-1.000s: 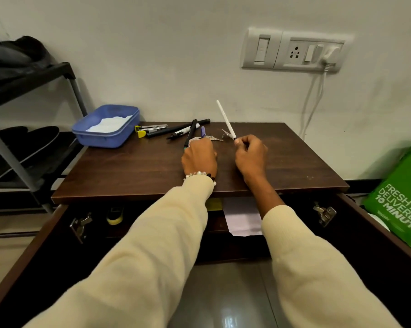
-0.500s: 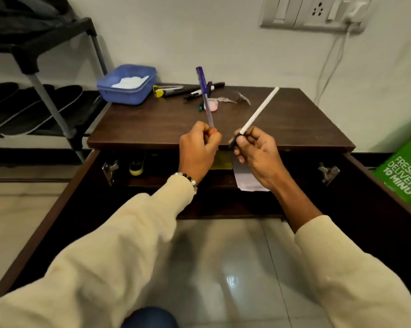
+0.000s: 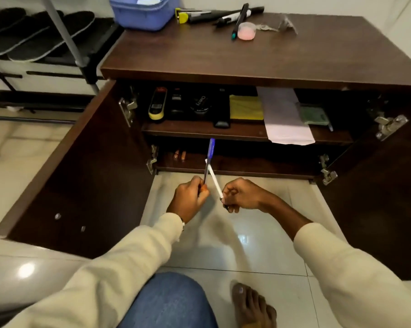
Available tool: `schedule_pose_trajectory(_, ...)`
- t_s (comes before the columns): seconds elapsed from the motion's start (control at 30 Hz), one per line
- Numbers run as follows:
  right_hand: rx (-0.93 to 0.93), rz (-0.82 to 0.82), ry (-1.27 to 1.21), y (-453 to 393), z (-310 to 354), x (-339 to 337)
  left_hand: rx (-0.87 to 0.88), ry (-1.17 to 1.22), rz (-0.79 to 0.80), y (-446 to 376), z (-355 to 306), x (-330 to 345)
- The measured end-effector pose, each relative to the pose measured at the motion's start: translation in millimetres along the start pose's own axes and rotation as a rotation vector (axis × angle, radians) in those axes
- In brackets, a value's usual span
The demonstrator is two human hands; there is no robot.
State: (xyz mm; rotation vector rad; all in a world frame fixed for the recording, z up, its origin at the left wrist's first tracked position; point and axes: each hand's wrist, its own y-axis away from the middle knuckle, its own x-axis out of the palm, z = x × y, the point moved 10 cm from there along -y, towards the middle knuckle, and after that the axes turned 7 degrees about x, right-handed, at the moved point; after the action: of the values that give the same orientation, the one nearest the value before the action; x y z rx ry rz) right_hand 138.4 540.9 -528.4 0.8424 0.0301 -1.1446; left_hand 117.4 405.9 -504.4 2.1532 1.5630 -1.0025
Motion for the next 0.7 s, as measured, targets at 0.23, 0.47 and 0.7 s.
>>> schedule_pose_trajectory(0.23, 0.195, -0.145, -0.047, -64.4, -38.1, -6.6, -0.324, -0.034, 0.053, -22.0, 92.6, 30.5)
schedule_pose_trajectory(0.47, 0.22, -0.277, -0.139, -125.2, -24.0, -40.6, -0.388, -0.134, 0.026, -101.6, 114.5, 26.9)
schedule_pose_trajectory(0.7, 0.299, -0.372, -0.157, -167.2, -9.8, -47.2, -0.508, -0.21, -0.022, -129.9, 128.0, 30.6)
